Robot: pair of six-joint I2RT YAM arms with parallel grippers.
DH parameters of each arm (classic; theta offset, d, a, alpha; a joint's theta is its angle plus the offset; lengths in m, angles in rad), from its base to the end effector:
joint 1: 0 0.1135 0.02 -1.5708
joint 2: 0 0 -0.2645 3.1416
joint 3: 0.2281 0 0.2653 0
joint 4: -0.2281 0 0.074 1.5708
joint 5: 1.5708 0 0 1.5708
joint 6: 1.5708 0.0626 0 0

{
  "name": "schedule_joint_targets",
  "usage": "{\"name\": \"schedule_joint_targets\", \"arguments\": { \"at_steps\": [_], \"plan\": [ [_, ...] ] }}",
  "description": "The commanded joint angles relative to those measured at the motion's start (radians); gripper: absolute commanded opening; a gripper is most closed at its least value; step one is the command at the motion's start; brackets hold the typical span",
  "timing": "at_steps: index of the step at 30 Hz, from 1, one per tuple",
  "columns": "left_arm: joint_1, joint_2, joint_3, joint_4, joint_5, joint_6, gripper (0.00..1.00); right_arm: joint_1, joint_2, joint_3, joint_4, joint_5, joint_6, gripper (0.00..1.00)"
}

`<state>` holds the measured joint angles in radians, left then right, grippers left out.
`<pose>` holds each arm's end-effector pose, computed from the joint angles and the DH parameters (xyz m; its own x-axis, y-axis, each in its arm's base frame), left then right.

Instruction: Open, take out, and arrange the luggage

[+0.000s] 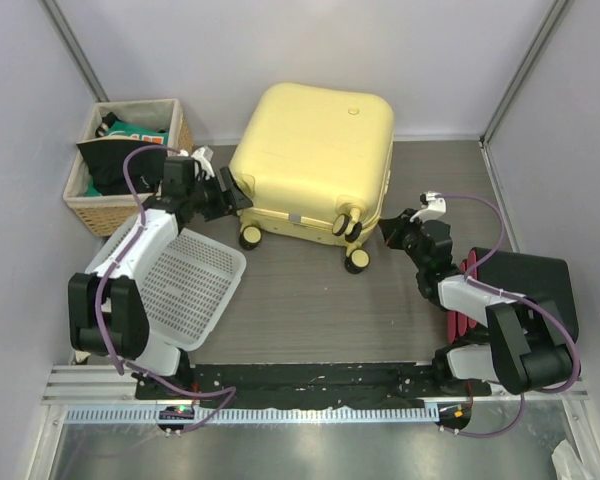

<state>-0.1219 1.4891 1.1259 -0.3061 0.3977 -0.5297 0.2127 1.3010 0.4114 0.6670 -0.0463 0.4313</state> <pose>0.3589 -0.0684 0.2597 -0.7404 -0.3786 -0.5554 0.0458 0.7960 -0.6036 0.2848 0.0645 0.1753 -0.3026 0.3619 -0.8817 -0.1414 0.8978 0.4170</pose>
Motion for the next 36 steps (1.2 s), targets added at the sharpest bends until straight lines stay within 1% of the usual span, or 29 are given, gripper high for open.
{"name": "schedule_joint_targets", "arguments": {
  "at_steps": [1,2,3,4,5,6,7,8,9,10,11,13,14,16,17,20,22,24,27,36],
  "plan": [
    [0.045,-0.055,0.153,0.073,-0.152,0.075,0.57,-0.055,0.003,-0.005,-0.009,0.118,0.017,0.01],
    [0.012,-0.093,0.155,0.07,-0.18,0.117,0.7,-0.053,0.001,-0.011,-0.012,0.115,0.021,0.01],
    [-0.01,-0.11,0.156,0.067,-0.248,0.141,0.85,-0.05,0.0,-0.016,-0.012,0.115,0.023,0.01],
    [-0.034,-0.13,0.167,0.044,-0.287,0.167,0.89,-0.05,-0.008,-0.025,-0.012,0.114,0.024,0.01],
    [-0.098,-0.159,0.173,0.033,-0.336,0.228,0.93,-0.049,-0.009,-0.029,-0.014,0.112,0.027,0.01],
    [-0.135,-0.171,0.182,0.018,-0.386,0.256,0.99,-0.049,-0.011,-0.034,-0.014,0.112,0.03,0.01],
    [-0.177,-0.184,0.192,-0.005,-0.519,0.285,1.0,-0.049,-0.016,-0.04,-0.014,0.114,0.032,0.01],
    [-0.253,-0.196,0.19,-0.011,-0.58,0.309,1.0,-0.047,-0.017,-0.043,-0.014,0.112,0.034,0.01],
    [-0.289,-0.22,0.186,-0.01,-0.639,0.327,1.0,-0.045,-0.019,-0.043,-0.014,0.111,0.034,0.01],
    [-0.321,-0.233,0.18,-0.002,-0.74,0.326,1.0,-0.044,-0.019,-0.046,-0.015,0.111,0.034,0.01],
    [-0.387,-0.245,0.157,0.01,-0.769,0.321,1.0,-0.044,-0.019,-0.046,-0.014,0.112,0.035,0.01],
    [-0.461,-0.26,0.127,0.05,-0.809,0.297,1.0,-0.042,-0.016,-0.049,-0.014,0.114,0.037,0.01],
    [-0.534,-0.256,0.111,0.061,-0.81,0.281,1.0,-0.039,-0.014,-0.051,-0.01,0.117,0.037,0.01],
    [-0.603,-0.211,0.107,0.073,-0.798,0.232,1.0,-0.039,-0.006,-0.054,-0.007,0.12,0.037,0.01],
    [-0.661,-0.19,0.112,0.071,-0.766,0.215,1.0,-0.041,-0.003,-0.052,-0.006,0.118,0.035,0.01],
    [-0.746,-0.087,0.153,0.071,-0.694,0.159,1.0,-0.039,0.004,-0.054,-0.006,0.117,0.032,0.01],
    [-0.789,-0.035,0.17,0.103,-0.663,0.104,1.0,-0.039,0.003,-0.056,-0.006,0.118,0.03,0.01],
    [-0.808,-0.009,0.175,0.162,-0.613,0.068,1.0,-0.039,0.0,-0.057,-0.006,0.123,0.024,0.01],
    [-0.832,0.048,0.199,0.191,-0.577,0.028,1.0,-0.039,-0.005,-0.059,-0.01,0.126,0.02,0.01],
    [-0.849,0.181,0.258,0.213,-0.574,-0.013,1.0,-0.039,-0.003,-0.059,-0.014,0.106,0.035,0.01]
  ]
}}
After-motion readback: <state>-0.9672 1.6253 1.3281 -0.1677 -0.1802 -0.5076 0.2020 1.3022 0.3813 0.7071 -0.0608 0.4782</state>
